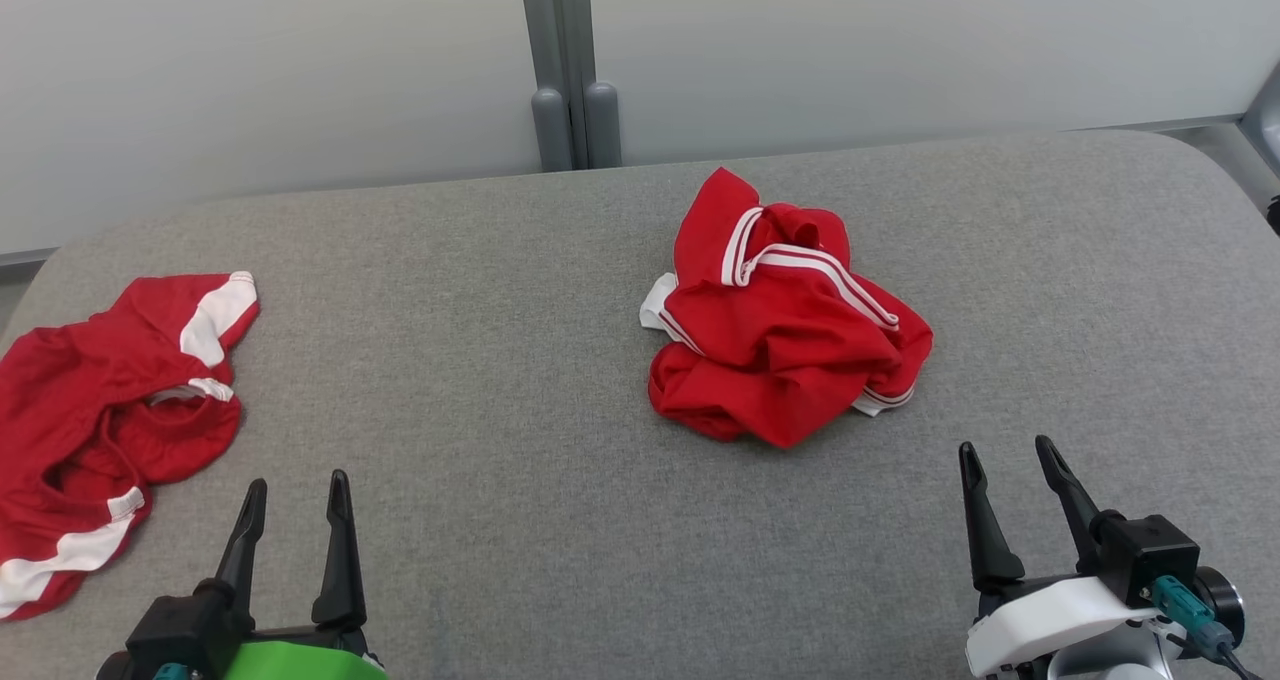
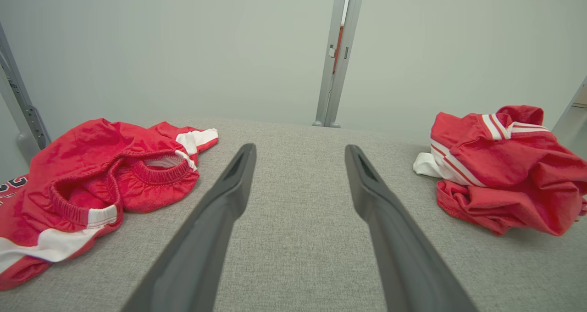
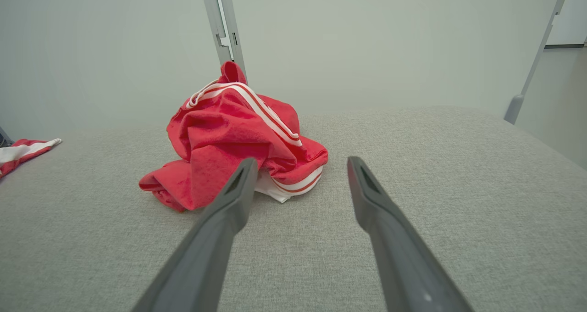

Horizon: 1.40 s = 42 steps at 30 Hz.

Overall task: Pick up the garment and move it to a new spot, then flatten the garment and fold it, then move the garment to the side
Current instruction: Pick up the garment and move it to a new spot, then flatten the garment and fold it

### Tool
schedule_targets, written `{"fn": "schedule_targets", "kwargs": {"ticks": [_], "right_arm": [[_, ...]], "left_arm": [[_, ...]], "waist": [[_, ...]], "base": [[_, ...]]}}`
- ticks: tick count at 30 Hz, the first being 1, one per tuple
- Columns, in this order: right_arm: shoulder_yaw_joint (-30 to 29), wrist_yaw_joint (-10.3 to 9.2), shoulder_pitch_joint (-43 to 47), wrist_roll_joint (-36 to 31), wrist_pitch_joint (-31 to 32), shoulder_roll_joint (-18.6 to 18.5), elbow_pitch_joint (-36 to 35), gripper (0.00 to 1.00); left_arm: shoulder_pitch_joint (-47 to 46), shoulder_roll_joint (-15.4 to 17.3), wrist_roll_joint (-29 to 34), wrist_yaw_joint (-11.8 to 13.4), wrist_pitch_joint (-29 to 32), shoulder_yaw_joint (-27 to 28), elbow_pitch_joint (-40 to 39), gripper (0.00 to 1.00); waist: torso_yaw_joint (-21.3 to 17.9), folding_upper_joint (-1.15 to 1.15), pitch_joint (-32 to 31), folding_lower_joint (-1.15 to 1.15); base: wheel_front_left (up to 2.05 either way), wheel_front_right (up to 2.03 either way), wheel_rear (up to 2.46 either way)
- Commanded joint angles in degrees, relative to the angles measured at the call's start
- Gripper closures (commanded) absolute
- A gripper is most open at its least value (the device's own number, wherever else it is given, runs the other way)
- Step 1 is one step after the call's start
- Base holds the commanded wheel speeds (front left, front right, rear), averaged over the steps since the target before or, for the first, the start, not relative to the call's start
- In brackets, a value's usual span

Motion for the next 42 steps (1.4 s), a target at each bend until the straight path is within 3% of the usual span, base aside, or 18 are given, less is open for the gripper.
{"fn": "schedule_targets", "kwargs": {"ticks": [1,10,16,21,25,33,42], "right_arm": [[-0.13,-0.08,0.41,-0.01,-0.18,-0.15,-0.21,0.00],[0.28,-0.08,0.00,0.41,-0.18,-0.15,0.33,0.00],[5.74,-0.08,-7.66,-1.26,0.50,-0.12,3.35,0.00],[11.18,-0.08,-20.27,-3.24,8.93,-0.20,9.05,0.00],[11.64,-0.08,-27.80,-2.06,16.56,-0.15,13.66,0.00],[9.02,-0.09,-36.52,-3.38,30.35,-1.16,22.34,0.00],[-0.11,-0.09,-39.50,-6.81,36.87,-0.75,25.79,0.00]], "left_arm": [[-0.07,0.02,0.03,-0.17,-0.03,-0.06,0.07,0.00],[-0.65,0.02,-0.24,-0.17,-0.03,-0.35,0.46,0.00],[-1.69,0.02,-0.32,-0.18,-0.03,-1.35,-0.09,0.00],[-2.39,0.04,-0.81,-0.18,-0.03,-2.76,-0.42,0.00],[-3.81,0.06,-1.86,0.26,-0.03,-4.41,-0.77,0.00],[-5.91,0.06,-2.79,0.90,-0.04,-8.35,-1.45,0.00],[-6.05,0.06,-3.06,1.39,-0.03,-8.80,-2.50,0.00]], "waist": [[0.00,0.00,0.05,0.00],[0.17,0.00,0.39,0.00],[1.34,0.00,1.13,0.00],[3.80,0.00,2.27,0.00],[7.71,0.00,3.42,0.00],[15.13,0.00,6.53,0.00],[18.82,0.00,8.00,0.00]], "base": [[0.00,0.00,0.00],[0.00,0.00,0.00],[0.00,0.00,0.00],[0.00,0.00,0.00],[0.00,0.00,0.00],[0.00,0.00,0.00],[0.00,0.00,0.00]]}}
